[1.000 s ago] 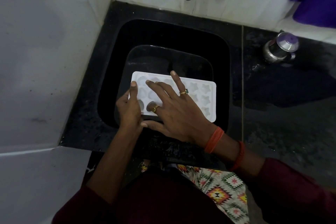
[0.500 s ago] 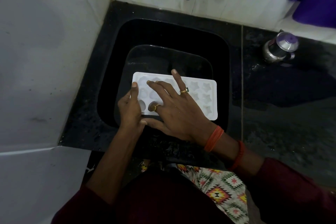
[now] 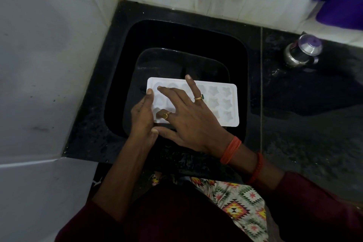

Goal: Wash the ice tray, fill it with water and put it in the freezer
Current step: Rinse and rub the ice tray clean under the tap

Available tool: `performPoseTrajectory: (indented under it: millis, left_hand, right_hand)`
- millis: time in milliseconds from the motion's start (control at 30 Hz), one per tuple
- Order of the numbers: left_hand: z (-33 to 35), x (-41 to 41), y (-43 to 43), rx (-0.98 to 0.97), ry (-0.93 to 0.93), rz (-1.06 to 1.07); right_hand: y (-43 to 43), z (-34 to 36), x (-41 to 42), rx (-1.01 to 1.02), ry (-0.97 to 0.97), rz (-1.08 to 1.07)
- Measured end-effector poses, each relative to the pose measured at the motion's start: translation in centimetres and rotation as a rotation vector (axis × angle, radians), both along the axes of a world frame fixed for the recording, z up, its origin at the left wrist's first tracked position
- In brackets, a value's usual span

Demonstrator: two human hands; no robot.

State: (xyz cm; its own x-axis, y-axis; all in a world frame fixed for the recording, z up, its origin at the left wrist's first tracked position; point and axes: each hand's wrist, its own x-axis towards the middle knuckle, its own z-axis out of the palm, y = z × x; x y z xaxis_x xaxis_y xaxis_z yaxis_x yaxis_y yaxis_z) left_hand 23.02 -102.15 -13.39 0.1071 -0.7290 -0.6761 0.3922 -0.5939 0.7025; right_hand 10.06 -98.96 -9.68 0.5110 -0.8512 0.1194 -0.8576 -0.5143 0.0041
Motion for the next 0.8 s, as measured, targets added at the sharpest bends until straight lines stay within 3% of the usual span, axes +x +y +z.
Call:
performPoseTrajectory:
  millis: [800]
  left_hand:
    - [0.36, -0.16, 0.12, 0.092, 0.346, -0.057]
  right_hand:
    - [-0.61, -0.33, -0.14, -0.061, 0.013, 0.016]
